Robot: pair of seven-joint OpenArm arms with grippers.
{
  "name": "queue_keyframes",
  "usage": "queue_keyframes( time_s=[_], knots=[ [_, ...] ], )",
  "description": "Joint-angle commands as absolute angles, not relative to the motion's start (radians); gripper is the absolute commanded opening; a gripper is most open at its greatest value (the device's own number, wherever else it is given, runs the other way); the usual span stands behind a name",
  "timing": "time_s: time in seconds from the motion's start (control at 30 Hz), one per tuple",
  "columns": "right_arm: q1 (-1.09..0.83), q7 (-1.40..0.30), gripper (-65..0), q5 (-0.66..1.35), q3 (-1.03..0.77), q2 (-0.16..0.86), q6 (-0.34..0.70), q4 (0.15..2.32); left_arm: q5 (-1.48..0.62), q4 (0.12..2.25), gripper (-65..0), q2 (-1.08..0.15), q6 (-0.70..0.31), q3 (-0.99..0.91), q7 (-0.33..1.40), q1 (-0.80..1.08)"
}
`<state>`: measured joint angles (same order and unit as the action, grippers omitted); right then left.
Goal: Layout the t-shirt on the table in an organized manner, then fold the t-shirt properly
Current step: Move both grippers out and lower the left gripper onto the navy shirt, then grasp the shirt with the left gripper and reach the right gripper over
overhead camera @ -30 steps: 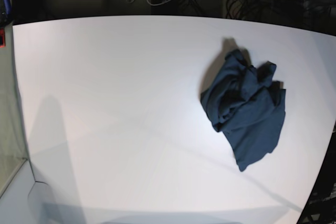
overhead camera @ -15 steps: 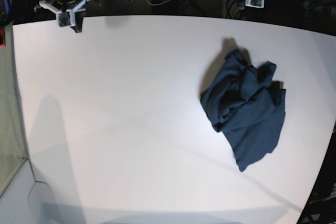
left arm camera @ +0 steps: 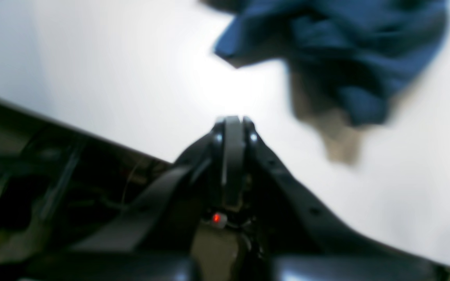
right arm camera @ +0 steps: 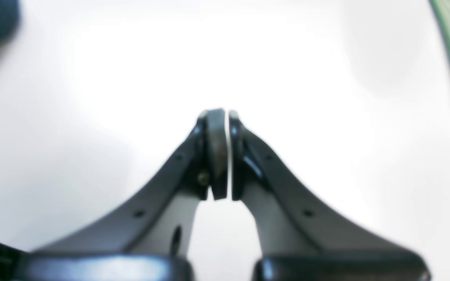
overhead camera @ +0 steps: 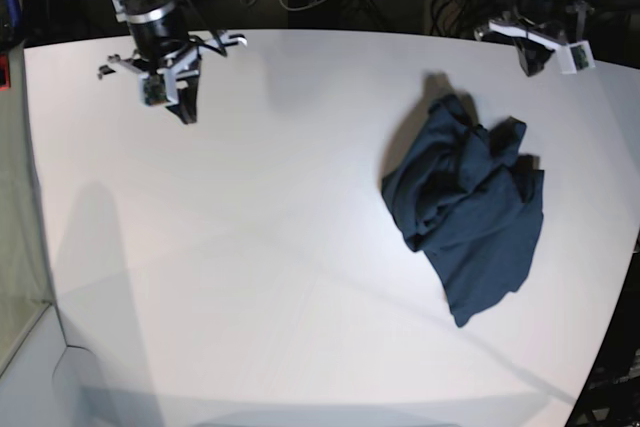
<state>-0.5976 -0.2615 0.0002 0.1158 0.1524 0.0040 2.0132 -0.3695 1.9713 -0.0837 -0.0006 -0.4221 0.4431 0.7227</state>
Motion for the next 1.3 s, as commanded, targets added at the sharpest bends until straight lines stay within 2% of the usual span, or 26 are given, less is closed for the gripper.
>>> queue_keyframes(
  time_s=[0.0, 0.17, 0.23, 0.3, 0.53, 0.7, 1.0, 1.07, 1.1, 1.17, 1.23, 1.27],
  knots=[
    [-0.576, -0.255, -57.3, -0.001, 0.127, 0.159, 0.007, 2.031, -0.395, 1.991, -60.7, -0.087, -0.004, -0.449, 0.472, 0.687],
    [-0.512, -0.34, -45.0, -0.001, 0.182, 0.16, 0.007, 2.031, -0.473, 1.982, -36.8, -0.082, -0.005, -0.615, 0.714, 0.527],
    [-0.496, -0.36, -42.3, -0.001, 0.186, 0.16, 0.007, 2.031, -0.49, 1.98, -29.8, -0.088, -0.005, -0.645, 0.751, 0.475],
    [-0.492, -0.364, -41.3, -0.001, 0.186, 0.157, 0.007, 2.031, -0.484, 1.974, -25.7, -0.091, -0.007, -0.645, 0.768, 0.432],
    [-0.479, -0.364, -41.3, -0.001, 0.185, 0.162, 0.007, 2.026, -0.481, 1.816, -25.1, -0.094, -0.007, -0.587, 0.786, 0.305],
    [-0.481, -0.364, -41.4, -0.001, 0.18, 0.163, 0.007, 2.026, -0.481, 1.658, -25.1, -0.153, -0.007, -0.481, 0.776, 0.248],
    [-0.478, -0.366, -41.4, -0.002, 0.18, 0.173, 0.007, 2.025, -0.481, 1.544, -25.3, -0.157, -0.007, -0.42, 0.71, 0.196],
    [-0.478, -0.38, -41.4, -0.002, 0.183, 0.183, 0.007, 2.025, -0.481, 1.506, -28.8, -0.157, -0.007, -0.415, 0.71, 0.177],
    [-0.473, -0.39, -41.4, -0.002, 0.183, 0.183, 0.007, 2.025, -0.481, 1.489, -32.8, -0.157, -0.007, -0.415, 0.71, 0.17],
    [-0.453, -0.406, -41.4, -0.002, 0.183, 0.183, 0.007, 2.023, -0.481, 1.474, -46.1, -0.157, -0.007, -0.415, 0.71, 0.162],
    [-0.443, -0.426, -41.4, -0.002, 0.183, 0.183, 0.007, 2.023, -0.481, 1.481, -62.8, -0.156, -0.007, -0.417, 0.711, 0.165],
    [-0.441, -0.429, -41.4, -0.002, 0.183, 0.183, 0.007, 2.023, -0.481, 1.495, -65.0, -0.156, -0.007, -0.423, 0.714, 0.17]
  ],
)
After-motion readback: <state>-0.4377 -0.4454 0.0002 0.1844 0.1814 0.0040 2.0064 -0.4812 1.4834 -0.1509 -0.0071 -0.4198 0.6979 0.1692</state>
